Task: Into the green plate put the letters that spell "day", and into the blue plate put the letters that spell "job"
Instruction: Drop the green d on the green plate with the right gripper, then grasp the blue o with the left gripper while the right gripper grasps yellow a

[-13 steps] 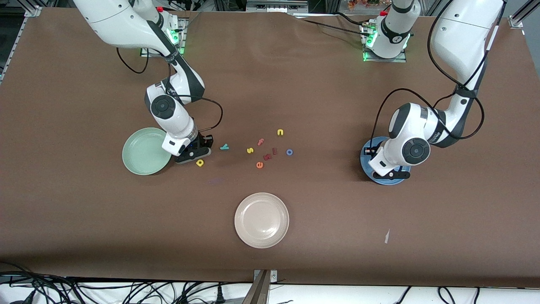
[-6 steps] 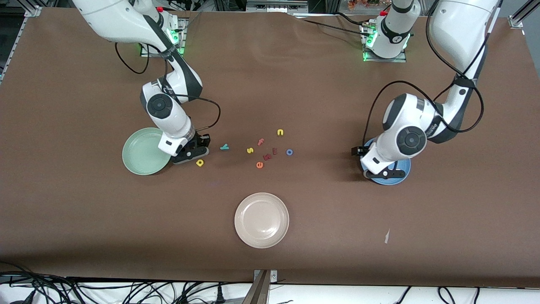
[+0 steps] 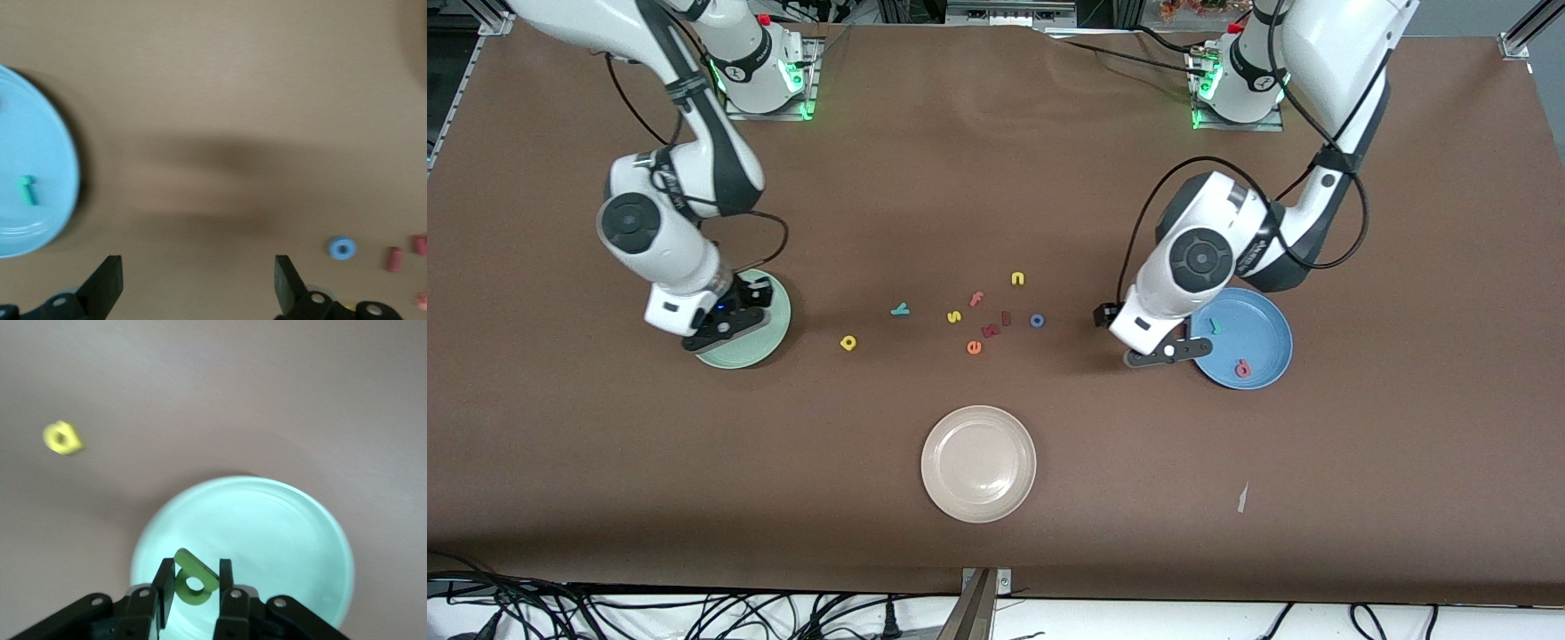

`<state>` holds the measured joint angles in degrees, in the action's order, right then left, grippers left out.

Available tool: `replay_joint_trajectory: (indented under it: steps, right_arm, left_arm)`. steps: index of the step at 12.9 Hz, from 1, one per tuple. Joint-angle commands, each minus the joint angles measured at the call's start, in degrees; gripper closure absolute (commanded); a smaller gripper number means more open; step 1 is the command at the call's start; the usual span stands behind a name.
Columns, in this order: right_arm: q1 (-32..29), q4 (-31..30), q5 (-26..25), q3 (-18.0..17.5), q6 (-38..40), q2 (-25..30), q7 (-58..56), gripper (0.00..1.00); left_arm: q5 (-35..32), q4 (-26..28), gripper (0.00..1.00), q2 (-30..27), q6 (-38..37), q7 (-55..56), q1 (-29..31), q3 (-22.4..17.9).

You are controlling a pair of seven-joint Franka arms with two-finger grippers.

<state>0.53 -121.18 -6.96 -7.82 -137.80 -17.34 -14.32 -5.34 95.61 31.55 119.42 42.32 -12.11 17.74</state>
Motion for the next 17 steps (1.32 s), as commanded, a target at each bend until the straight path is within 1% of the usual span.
replay_joint_trajectory:
  steps: [1,2,4,5,6,8,10,12,13,14,15,16,17]
  right_arm:
    - [-1.5,-1.87,0.36,-0.8,-1.24,-0.06,-1.24,0.2]
    - [-1.41,-1.95,0.54,-0.8,-1.24,-0.15,-0.02,0.02]
    - [-0.19,-1.35,0.45,-1.06,-0.98,-0.33,4.37,0.02]
    - [1.65,-1.08,0.45,-1.06,-1.33,-0.68,7.17,0.02]
    - [4.89,1.19,0.89,-0.97,-0.98,-1.38,9.81,0.02]
    - [9.65,5.75,1.6,-0.62,-1.42,-5.58,15.26,0.02]
    - [13.43,11.38,1.6,1.3,-2.3,-10.59,18.79,0.02]
    - [14.5,12.46,1.6,1.67,-6.32,-13.67,18.98,0.02]
    - [14.5,12.37,1.51,1.67,-7.73,-14.56,18.98,0.03]
    - [14.5,12.28,1.6,1.75,-7.92,-14.83,18.98,0.05]
    - [14.5,12.11,1.6,1.75,-8.01,-15.26,19.07,0.08]
    - [14.59,12.02,1.77,1.75,-8.53,-15.79,19.16,0.11]
    - [14.85,11.5,1.77,1.75,-9.67,-15.97,19.5,0.18]
  left_arm:
    - [-0.46,-9.81,0.0,8.15,-0.77,8.61,-5.27,-0.33]
    - [-0.72,-11.4,0.0,9.91,-0.34,11.09,-6.69,-0.42]
    - [-0.47,-13.69,0.0,12.21,0.89,11.99,-7.84,-0.51]
    - [-0.38,-14.83,0.0,13.26,1.07,13.47,-8.45,-0.51]
    - [-0.55,-16.23,0.0,14.49,1.25,15.05,-9.76,-0.6]
    - [-0.81,-18.09,0.0,16.6,1.25,17.43,-11.09,-0.95]
    - [-0.99,-18.27,0.0,17.4,1.86,17.53,-11.54,-1.04]
    - [-1.69,-18.18,0.0,17.93,2.83,17.36,-12.06,-1.04]
    - [-3.78,-17.83,0.06,18.02,3.44,17.35,-12.24,-1.04]
    - [-5.02,-17.22,0.16,18.02,3.62,17.44,-11.98,-1.04]
    - [-5.03,-16.61,0.29,18.1,3.62,17.53,-12.24,-1.04]
    - [-4.95,-15.99,0.37,18.02,3.62,17.62,-12.24,-0.95]
    - [-4.6,-15.29,0.4,18.02,3.62,17.7,-12.24,-0.78]
